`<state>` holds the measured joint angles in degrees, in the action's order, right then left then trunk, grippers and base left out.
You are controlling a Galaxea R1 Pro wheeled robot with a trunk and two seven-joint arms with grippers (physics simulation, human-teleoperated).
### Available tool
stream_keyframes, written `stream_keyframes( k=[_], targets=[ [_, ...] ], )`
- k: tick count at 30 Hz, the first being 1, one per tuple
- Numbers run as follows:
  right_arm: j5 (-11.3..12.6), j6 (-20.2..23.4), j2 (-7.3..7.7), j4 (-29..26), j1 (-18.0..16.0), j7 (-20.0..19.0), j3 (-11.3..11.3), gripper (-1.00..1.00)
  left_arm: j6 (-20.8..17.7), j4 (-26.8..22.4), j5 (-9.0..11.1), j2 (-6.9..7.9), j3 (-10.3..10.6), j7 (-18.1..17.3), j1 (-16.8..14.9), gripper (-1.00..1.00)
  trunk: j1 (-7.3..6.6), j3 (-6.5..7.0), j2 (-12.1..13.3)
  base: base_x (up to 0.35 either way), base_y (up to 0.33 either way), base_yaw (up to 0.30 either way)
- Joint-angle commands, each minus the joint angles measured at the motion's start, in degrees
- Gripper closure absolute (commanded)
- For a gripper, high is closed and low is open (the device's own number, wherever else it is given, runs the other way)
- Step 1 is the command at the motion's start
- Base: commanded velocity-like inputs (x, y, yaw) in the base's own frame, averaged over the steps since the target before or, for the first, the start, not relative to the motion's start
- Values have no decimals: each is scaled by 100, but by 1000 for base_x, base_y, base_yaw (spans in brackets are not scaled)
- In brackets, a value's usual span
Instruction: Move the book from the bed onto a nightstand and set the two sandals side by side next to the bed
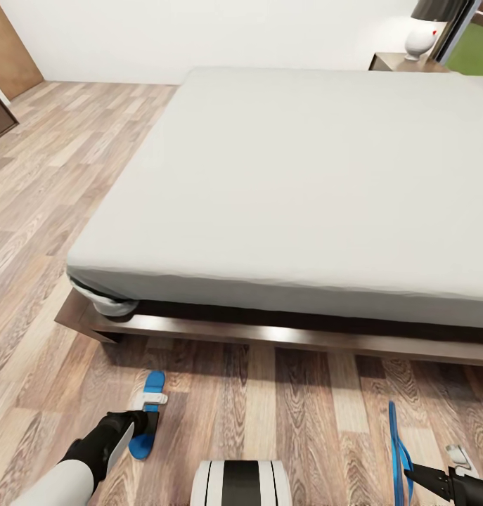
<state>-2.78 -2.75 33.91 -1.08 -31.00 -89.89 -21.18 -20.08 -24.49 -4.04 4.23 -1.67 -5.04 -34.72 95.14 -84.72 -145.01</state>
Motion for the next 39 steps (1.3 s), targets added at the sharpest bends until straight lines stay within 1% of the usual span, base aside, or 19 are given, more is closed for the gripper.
stream_keyframes(
  k=[1,7,17,24,31,39],
  targets=[
    [-29,-30,1,2,-3,-11,-35,100,-31,-12,-44,-1,-20,-37,0,100,1,-26,-3,0,0,0],
    [-29,-33,1,2,-3,-11,-35,100,-31,-12,-44,-1,-21,-39,0,100,17,-159,-11,0,0,0],
    [-29,-33,-2,2,-3,-11,-35,100,-31,-12,-44,-1,-18,-40,0,100,17,-159,-11,0,0,0],
    [-29,-33,-7,2,-3,-11,-35,100,-31,-12,-52,-1,-25,-41,0,100,17,-159,-11,0,177,0],
    [-29,-37,-8,2,-3,-11,-35,100,-22,-12,-53,-1,-26,-41,0,100,17,-159,-11,4,30,0],
    [-29,-41,-10,2,-3,-11,-35,100,-14,-12,-53,-1,-22,-34,0,100,17,-159,-11,145,68,0]
  ],
)
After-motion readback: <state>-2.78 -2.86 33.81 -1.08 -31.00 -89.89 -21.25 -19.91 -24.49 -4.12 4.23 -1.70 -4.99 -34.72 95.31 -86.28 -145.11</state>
